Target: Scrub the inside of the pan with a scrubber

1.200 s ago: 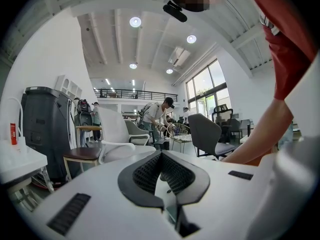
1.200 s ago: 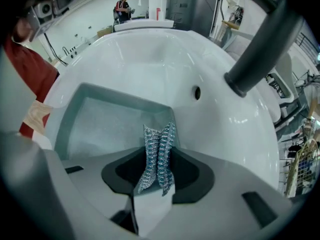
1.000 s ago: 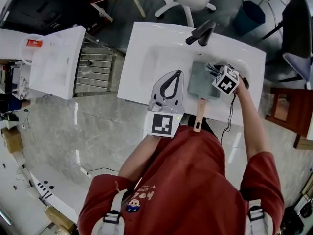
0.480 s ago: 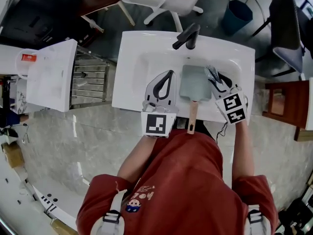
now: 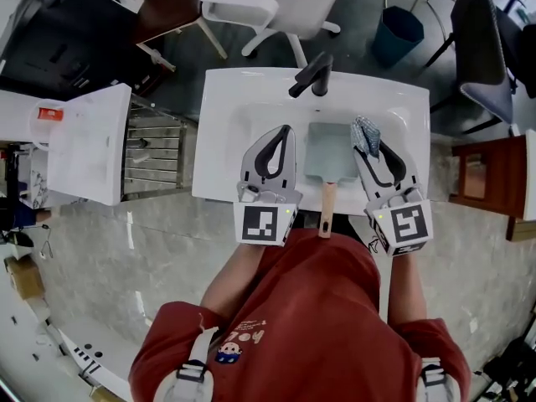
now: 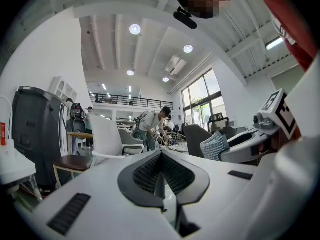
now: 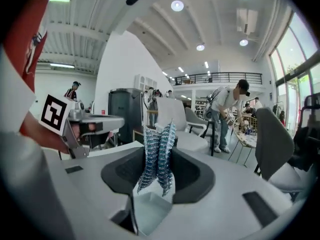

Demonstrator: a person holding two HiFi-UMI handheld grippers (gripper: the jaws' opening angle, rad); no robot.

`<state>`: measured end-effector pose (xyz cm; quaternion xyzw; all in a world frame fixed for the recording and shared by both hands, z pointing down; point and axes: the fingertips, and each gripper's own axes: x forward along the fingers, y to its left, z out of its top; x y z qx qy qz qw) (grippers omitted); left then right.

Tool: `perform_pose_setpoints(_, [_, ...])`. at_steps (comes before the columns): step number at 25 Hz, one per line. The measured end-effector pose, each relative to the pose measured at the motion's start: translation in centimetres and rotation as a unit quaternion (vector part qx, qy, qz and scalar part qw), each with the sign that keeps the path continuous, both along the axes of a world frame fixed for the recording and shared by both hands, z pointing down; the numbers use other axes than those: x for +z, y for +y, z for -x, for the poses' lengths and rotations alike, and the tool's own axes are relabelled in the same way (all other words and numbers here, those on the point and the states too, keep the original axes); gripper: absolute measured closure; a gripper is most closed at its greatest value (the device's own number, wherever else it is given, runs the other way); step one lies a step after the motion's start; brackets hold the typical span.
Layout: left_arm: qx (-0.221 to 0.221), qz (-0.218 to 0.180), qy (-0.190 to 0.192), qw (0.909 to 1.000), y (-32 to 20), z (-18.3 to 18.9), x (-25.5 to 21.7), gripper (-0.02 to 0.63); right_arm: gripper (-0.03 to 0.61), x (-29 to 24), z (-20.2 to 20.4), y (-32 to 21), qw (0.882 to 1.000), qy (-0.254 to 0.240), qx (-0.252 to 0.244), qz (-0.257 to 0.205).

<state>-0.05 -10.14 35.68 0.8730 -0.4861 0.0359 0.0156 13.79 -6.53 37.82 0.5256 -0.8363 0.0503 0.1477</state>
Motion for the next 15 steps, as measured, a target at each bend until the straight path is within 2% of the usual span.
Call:
perform_pose_setpoints(5, [-0.011,-0.022,0.006,0.9997,0.5,0.9,-2.0,0.6,0.412,-4.2,-1.0,0.2,0.994,-0.048,0.06,-0.079])
perform_pose_setpoints(10, [-0.023,-0.036,0.01,0.999,0.9,2.1,-3.3,0.6,0.411,-6.5,-3.2,0.5,0.977,-0.048,0.144,-0.147])
perform_pose_setpoints(15, [-0.025,-0.053,-0.002,0.9983,1.1,2.8,-4.2,0.6,0.414,-6.3,-4.0,0.3,0.973,-0.067,0.171,-0.139])
